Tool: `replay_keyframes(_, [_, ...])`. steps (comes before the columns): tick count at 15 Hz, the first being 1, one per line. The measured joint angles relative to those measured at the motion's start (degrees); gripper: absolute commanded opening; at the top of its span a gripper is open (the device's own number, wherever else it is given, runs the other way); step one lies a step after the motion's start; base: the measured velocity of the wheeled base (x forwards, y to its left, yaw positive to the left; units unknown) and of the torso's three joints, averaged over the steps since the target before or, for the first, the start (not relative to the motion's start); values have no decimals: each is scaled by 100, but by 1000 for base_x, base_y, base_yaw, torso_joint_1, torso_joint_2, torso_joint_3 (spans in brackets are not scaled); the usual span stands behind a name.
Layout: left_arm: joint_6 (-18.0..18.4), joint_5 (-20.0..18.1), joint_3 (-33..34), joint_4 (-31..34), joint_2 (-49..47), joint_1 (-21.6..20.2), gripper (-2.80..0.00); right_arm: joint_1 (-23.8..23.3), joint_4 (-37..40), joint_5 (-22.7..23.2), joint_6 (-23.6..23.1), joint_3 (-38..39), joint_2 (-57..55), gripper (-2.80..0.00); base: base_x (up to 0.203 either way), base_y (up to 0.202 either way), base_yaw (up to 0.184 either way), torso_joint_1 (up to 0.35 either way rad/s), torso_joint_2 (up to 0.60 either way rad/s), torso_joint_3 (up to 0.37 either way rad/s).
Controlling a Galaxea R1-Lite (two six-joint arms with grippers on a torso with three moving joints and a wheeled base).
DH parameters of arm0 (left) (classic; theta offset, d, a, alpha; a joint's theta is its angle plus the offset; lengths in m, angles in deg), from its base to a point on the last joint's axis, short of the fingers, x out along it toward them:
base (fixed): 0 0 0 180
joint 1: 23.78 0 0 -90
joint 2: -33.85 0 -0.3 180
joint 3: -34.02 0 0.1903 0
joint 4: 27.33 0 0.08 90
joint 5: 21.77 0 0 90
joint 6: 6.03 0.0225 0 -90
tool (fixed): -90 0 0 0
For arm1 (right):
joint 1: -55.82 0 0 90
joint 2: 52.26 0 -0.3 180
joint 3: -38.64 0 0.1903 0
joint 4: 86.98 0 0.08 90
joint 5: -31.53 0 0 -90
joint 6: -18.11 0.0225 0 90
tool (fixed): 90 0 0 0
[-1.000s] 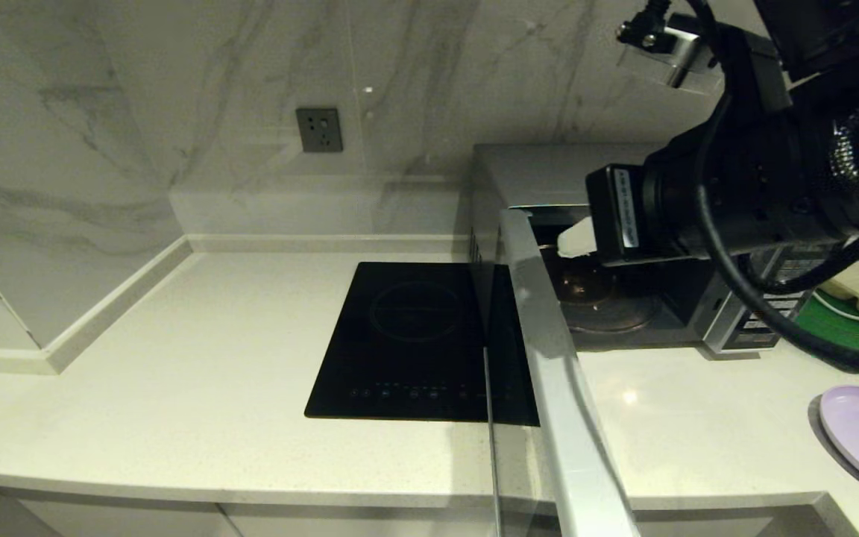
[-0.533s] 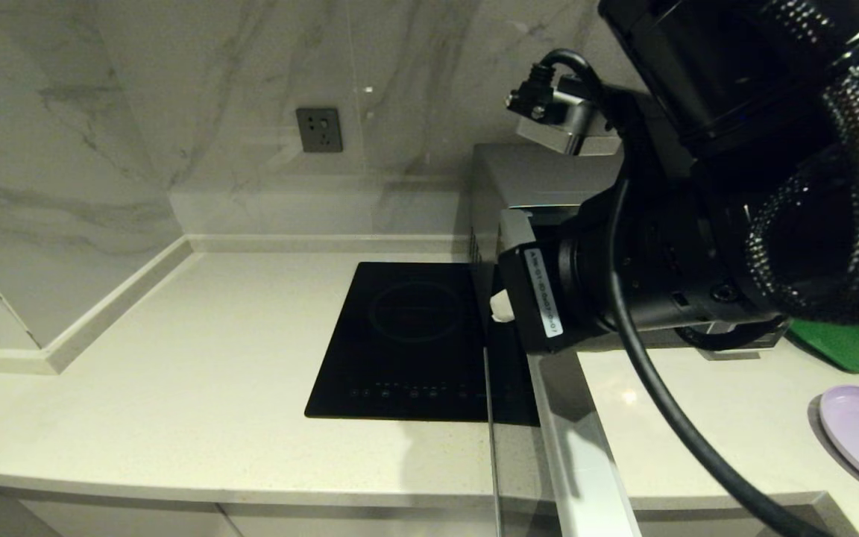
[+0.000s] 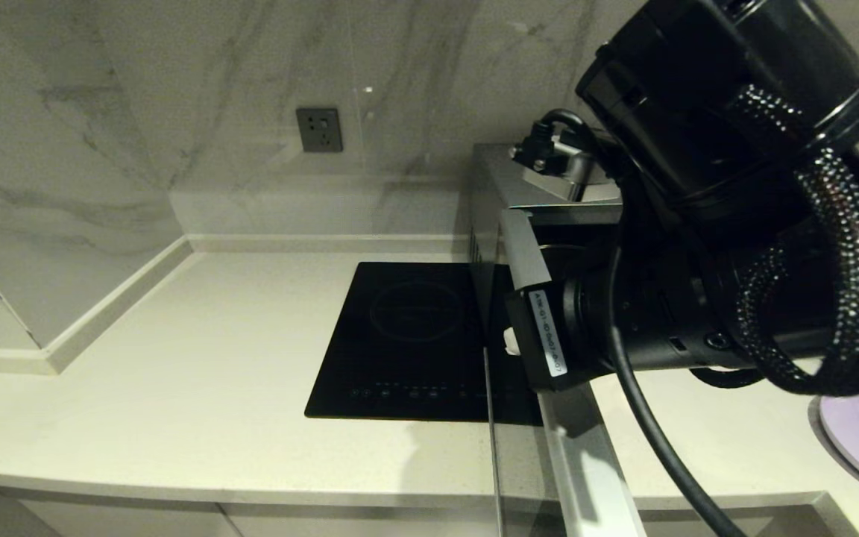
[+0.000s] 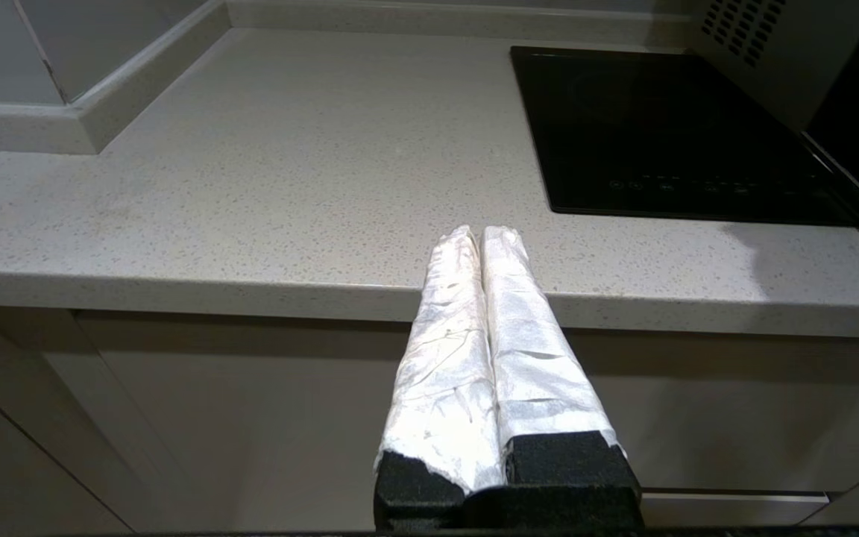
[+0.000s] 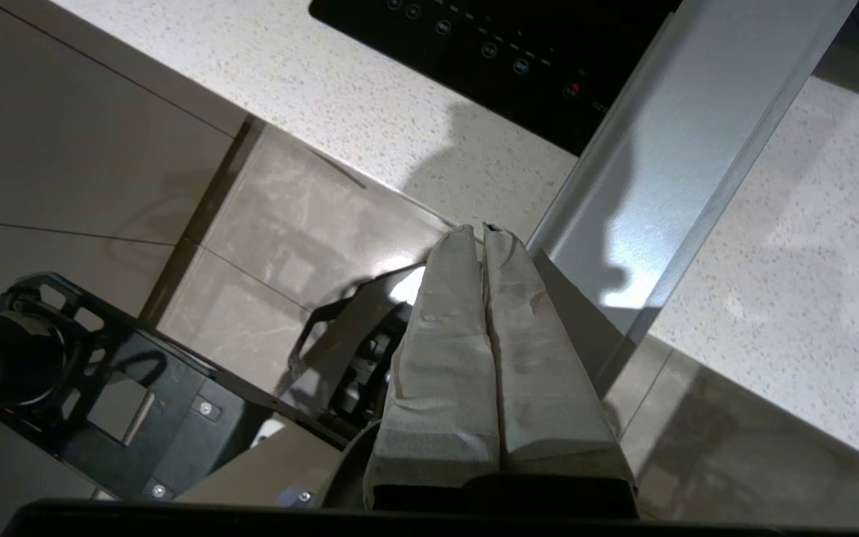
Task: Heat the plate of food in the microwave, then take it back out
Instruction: Close the microwave oven
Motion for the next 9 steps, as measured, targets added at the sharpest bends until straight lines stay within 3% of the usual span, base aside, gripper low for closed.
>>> replay_keyframes(9, [5,-1,0,2,0,0,-280,-427,-11,-502,301,1000,635,-280,0,0,0,0,0,0])
